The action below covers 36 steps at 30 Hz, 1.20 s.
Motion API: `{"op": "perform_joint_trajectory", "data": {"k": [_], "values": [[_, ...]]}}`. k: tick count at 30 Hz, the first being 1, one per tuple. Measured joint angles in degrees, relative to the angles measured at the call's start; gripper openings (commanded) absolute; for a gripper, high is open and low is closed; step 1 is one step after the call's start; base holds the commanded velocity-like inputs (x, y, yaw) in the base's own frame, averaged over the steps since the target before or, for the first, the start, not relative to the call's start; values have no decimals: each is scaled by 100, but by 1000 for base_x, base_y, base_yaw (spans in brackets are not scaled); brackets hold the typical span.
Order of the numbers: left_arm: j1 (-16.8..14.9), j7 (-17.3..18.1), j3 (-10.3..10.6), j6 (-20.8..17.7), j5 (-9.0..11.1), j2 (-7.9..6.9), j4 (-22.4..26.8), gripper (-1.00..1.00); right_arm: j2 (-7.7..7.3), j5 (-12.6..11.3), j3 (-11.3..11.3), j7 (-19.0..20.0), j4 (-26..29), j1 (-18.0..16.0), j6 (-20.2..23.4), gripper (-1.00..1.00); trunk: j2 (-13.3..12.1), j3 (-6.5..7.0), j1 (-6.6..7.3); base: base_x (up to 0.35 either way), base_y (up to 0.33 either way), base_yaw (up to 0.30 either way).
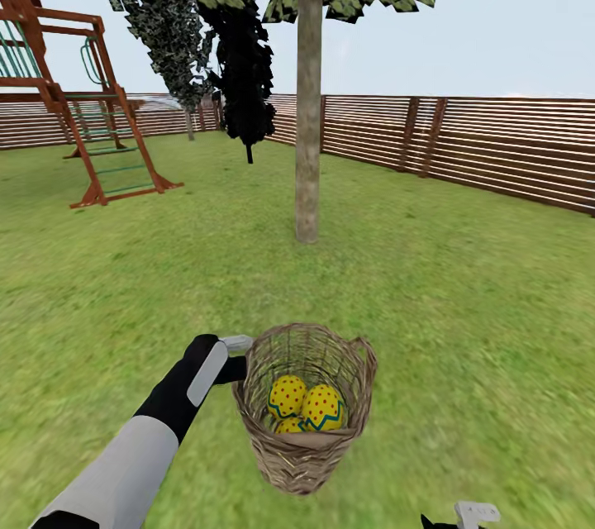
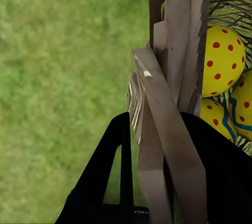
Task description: Take the three Easter eggs out of the wicker basket on the lawn in the garden, then place them on the lawn next to a single tree (choose any tree) so that all three eggs are next to the same tree and none are left in the basket.
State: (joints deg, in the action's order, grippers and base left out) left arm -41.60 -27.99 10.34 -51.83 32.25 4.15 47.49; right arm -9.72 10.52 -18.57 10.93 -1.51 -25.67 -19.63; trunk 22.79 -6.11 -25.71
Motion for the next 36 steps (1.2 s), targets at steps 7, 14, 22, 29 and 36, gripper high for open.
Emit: {"op": "perform_joint_trajectory", "data": {"k": [7,14,22,29,36], "values": [[0,0,0,-1,-4,0,11,-100,0,0,0,0,0,0,-3,100,0,0,0,329,0,0],[0,0,0,-1,-5,0,9,-100,0,0,0,0,0,0,-3,100,0,0,0,329,0,0],[0,1,0,0,-4,0,14,-100,0,2,0,0,0,0,6,100,0,0,0,329,0,0],[0,0,0,-3,-5,0,14,-100,0,3,0,0,0,0,3,100,0,0,0,329,0,0],[0,0,0,-2,-8,0,17,-100,0,5,0,0,0,0,5,100,0,0,0,329,0,0]]}}
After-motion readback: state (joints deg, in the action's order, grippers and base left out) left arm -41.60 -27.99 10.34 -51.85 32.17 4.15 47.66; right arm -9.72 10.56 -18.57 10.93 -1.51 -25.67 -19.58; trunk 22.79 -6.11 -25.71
